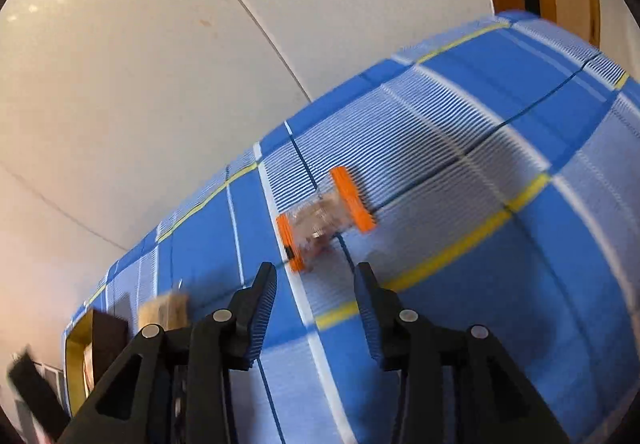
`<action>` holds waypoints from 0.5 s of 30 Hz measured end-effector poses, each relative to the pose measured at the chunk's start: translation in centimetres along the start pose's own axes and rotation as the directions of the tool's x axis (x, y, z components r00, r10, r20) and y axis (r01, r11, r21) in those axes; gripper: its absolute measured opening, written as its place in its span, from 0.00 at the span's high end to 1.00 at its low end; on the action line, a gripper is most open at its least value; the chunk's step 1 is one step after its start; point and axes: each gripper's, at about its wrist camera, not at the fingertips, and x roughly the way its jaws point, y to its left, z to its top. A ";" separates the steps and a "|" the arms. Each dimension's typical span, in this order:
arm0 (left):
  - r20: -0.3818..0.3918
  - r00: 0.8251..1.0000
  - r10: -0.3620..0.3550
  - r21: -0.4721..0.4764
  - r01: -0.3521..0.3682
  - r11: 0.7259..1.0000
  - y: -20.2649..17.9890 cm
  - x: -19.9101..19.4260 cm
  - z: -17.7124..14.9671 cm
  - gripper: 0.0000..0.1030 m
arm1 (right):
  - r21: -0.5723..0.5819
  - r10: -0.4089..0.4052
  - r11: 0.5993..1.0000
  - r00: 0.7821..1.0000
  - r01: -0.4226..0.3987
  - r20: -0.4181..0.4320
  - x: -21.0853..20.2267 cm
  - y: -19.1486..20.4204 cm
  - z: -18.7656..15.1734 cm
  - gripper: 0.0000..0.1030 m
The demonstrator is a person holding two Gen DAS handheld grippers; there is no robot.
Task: Organize snacks
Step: 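Grasp the clear candy with orange ends using the right tool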
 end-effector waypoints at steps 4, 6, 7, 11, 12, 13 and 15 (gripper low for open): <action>0.000 1.000 0.003 0.000 -0.003 1.000 0.1 -0.3 -0.1 0.27 | -0.002 -0.007 1.000 1.000 0.007 0.008 1.6 1.0 1.4 0.60; 0.001 1.000 0.003 0.000 -0.003 1.000 0.1 -0.3 -0.1 0.27 | -0.008 -0.027 1.000 0.999 0.027 0.030 2.3 1.3 2.0 0.60; 0.001 1.000 0.003 0.000 -0.003 1.000 0.1 -0.3 -0.1 0.27 | -0.011 -0.037 0.999 0.999 0.038 0.038 2.5 1.5 2.2 0.60; 0.002 1.000 0.002 -0.002 -0.002 1.000 0.1 -0.2 -0.1 0.27 | -0.083 -0.091 0.992 0.994 0.096 0.058 3.4 2.8 2.7 0.65; 0.002 1.000 0.002 -0.002 -0.002 1.000 0.1 -0.2 -0.1 0.27 | -0.102 -0.108 0.988 0.992 0.114 0.063 3.5 2.9 2.8 0.67; 0.002 1.000 0.002 -0.002 -0.002 1.000 0.1 -0.2 -0.1 0.27 | -0.120 -0.117 0.985 0.991 0.124 0.067 3.6 2.9 2.8 0.67; 0.002 1.000 0.002 -0.003 -0.002 1.000 0.1 -0.2 -0.1 0.27 | -0.132 -0.106 0.985 0.992 0.114 0.067 3.4 2.7 2.7 0.70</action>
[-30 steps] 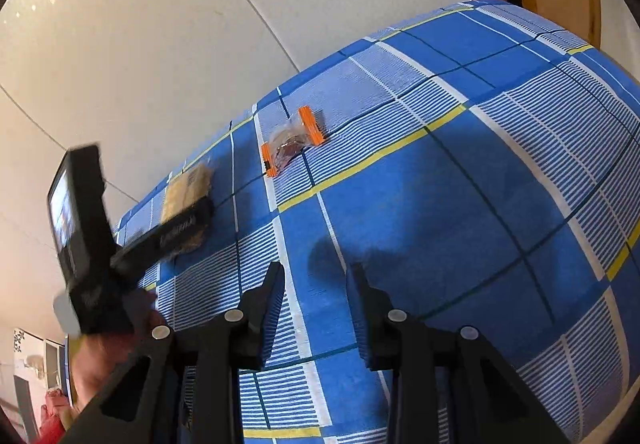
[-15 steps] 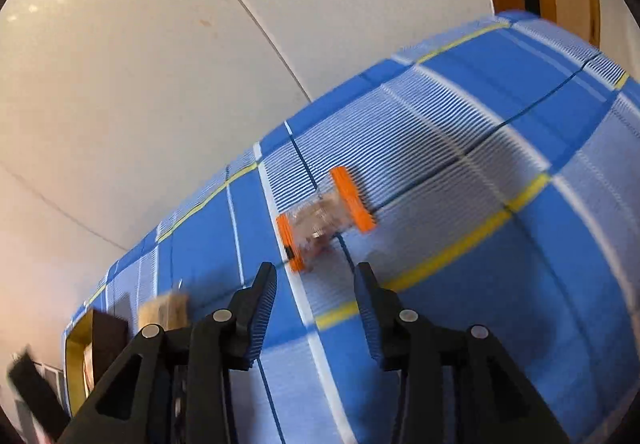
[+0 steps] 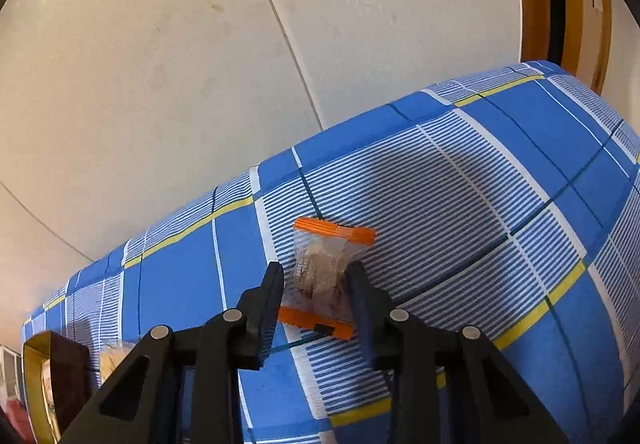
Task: Organize snacks
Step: 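Grasp the clear candy with orange ends using the right tool, then carry the rice-cracker pack into the gold tray and open the left tool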
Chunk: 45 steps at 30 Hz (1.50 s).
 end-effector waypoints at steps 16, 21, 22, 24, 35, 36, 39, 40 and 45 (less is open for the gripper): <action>0.003 1.000 -0.003 -0.005 0.003 1.000 0.0 0.2 0.1 0.27 | -0.003 0.131 0.991 0.981 -0.133 -0.143 -3.7 -1.1 -4.0 0.71; 0.003 1.000 0.012 -0.004 -0.012 1.000 0.1 -0.4 -0.5 0.27 | 0.013 0.158 0.987 0.975 -0.158 -0.154 -6.4 -1.6 -6.2 0.71; 0.003 1.000 0.011 -0.004 -0.011 1.000 0.2 -0.6 -0.8 0.27 | 0.018 0.168 0.986 0.973 -0.167 -0.156 -6.9 -1.7 -6.7 0.71; 0.004 1.000 0.009 0.001 -0.009 1.000 0.4 -1.0 -1.3 0.27 | 0.025 0.190 0.982 0.968 -0.189 -0.161 -8.3 -2.2 -7.9 0.71; 0.017 0.997 -0.070 -0.034 0.071 0.997 3.4 -5.7 -6.0 0.29 | -0.030 0.169 0.984 0.973 -0.176 -0.160 -8.3 -1.9 -10.2 0.70; 0.018 0.996 -0.090 -0.036 0.091 0.995 3.6 -6.2 -6.4 0.29 | -0.026 0.171 0.984 0.972 -0.177 -0.161 -8.3 -1.9 -10.3 0.70; 0.044 0.993 -0.111 -0.021 0.112 0.993 3.7 -7.9 -7.2 0.30 | -0.032 0.166 0.984 0.973 -0.173 -0.158 -8.5 -1.8 -10.5 0.70; 0.056 0.992 -0.116 -0.017 0.117 0.993 3.7 -8.4 -7.4 0.29 | -0.036 0.160 0.985 0.975 -0.168 -0.157 -8.4 -1.8 -10.5 0.70; 0.098 0.980 -0.173 -0.030 0.177 0.984 4.7 -11.1 -7.6 0.29 | -0.065 0.143 0.986 0.978 -0.154 -0.151 -8.6 -1.4 -10.6 0.70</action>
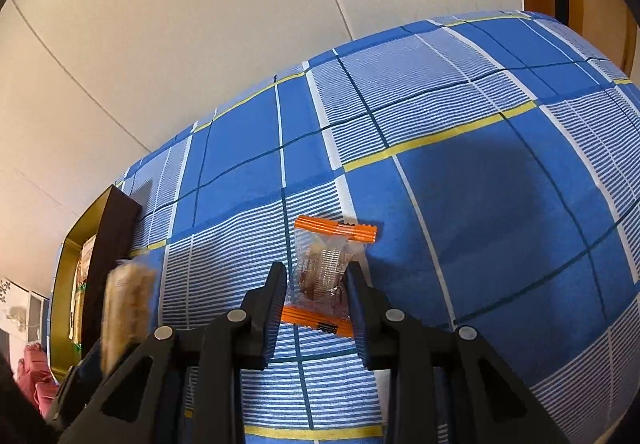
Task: Organize snacks
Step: 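Carry the rice-cracker pack into the gold tray and open the left tool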
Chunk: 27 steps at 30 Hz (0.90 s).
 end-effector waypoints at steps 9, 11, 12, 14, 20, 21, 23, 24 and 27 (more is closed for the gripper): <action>0.031 0.999 0.032 -0.064 -0.030 0.998 5.2 -4.0 1.1 0.29 | 0.010 0.020 1.000 1.000 -0.020 0.004 0.1 -0.5 0.2 0.70; 0.023 0.998 0.051 -0.060 -0.049 0.997 6.6 -4.3 1.3 0.29 | 0.007 0.018 1.000 1.000 -0.018 0.006 0.1 -0.6 0.2 0.70; 0.016 0.998 0.061 -0.061 -0.060 0.996 7.5 -4.5 1.3 0.29 | 0.005 0.016 1.000 1.000 -0.016 0.006 0.2 -0.5 0.2 0.70; -0.007 0.997 0.073 -0.074 -0.074 0.995 9.3 -4.8 1.3 0.29 | 0.001 0.015 1.000 1.000 -0.015 0.007 0.2 -0.5 0.2 0.70; -0.110 0.987 0.114 -0.132 -0.128 0.983 15.4 -4.8 0.6 0.29 | -0.003 0.013 1.000 1.000 -0.013 0.012 0.2 -0.5 0.1 0.70; -0.140 0.983 0.118 -0.126 -0.136 0.983 16.2 -4.6 0.6 0.29 | -0.005 0.010 1.000 1.000 -0.010 0.012 0.2 -0.4 0.1 0.70; -0.180 0.976 0.126 -0.106 -0.147 0.984 17.4 -4.1 0.4 0.29 | -0.011 0.006 1.000 1.000 -0.006 0.015 0.3 -0.3 0.1 0.70; -0.201 0.971 0.132 -0.087 -0.152 0.985 18.0 -3.9 0.2 0.29 | -0.011 0.004 1.000 1.000 -0.004 0.016 0.3 -0.3 0.1 0.70; -0.215 0.967 0.137 -0.056 -0.152 0.987 19.2 -4.3 0.1 0.29 | -0.018 -0.002 1.000 1.000 0.002 0.019 0.3 -0.1 0.0 0.70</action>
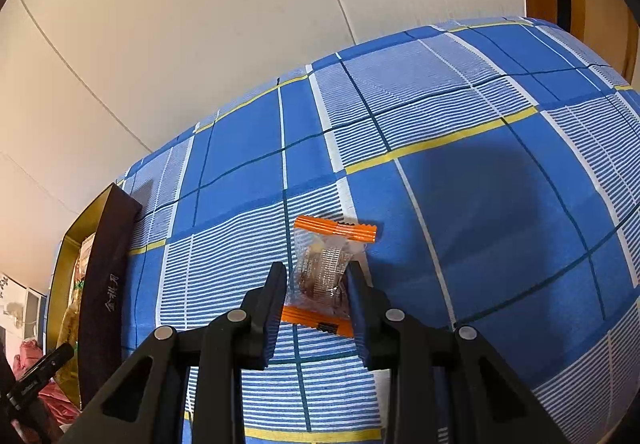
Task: Organize snacks
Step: 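Carry the rice-cracker pack into the gold tray and open the left tool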
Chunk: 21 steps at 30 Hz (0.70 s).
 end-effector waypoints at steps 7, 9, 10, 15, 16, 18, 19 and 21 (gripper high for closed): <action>-0.001 1.000 0.004 0.025 -0.004 1.000 1.1 -0.7 -0.5 0.29 | -0.010 -0.010 1.000 1.000 0.010 0.007 0.1 0.1 -0.1 0.70; 0.003 1.000 -0.023 0.014 0.023 1.000 1.2 -1.1 -0.4 0.29 | -0.016 -0.014 1.000 1.000 0.014 0.009 0.1 0.2 -0.1 0.70; 0.007 0.999 -0.043 0.013 0.043 0.999 1.3 -1.3 -0.5 0.29 | -0.017 -0.015 1.000 1.000 0.016 0.010 0.1 0.3 -0.1 0.70; -0.005 0.991 -0.133 0.046 0.133 0.990 1.2 -2.0 -0.7 0.29 | -0.017 -0.014 1.000 1.000 0.014 0.013 0.0 0.2 -0.1 0.70; -0.012 0.993 -0.120 0.050 0.121 0.991 1.2 -1.8 -0.7 0.29 | -0.018 -0.014 1.000 1.000 0.015 0.012 0.0 0.2 -0.1 0.70; -0.014 0.997 -0.071 0.044 0.072 0.996 1.2 -1.5 -0.7 0.29 | -0.017 -0.015 1.000 1.000 0.016 0.014 0.0 0.2 -0.1 0.70; -0.009 0.999 -0.039 0.030 0.039 0.999 1.4 -1.3 -0.6 0.29 | -0.018 -0.017 1.000 1.000 0.017 0.013 0.0 0.2 -0.1 0.70; -0.013 1.000 -0.016 -0.011 0.016 1.000 2.1 -0.8 -0.4 0.28 | -0.022 -0.022 1.000 1.000 0.022 0.013 0.0 0.4 -0.1 0.70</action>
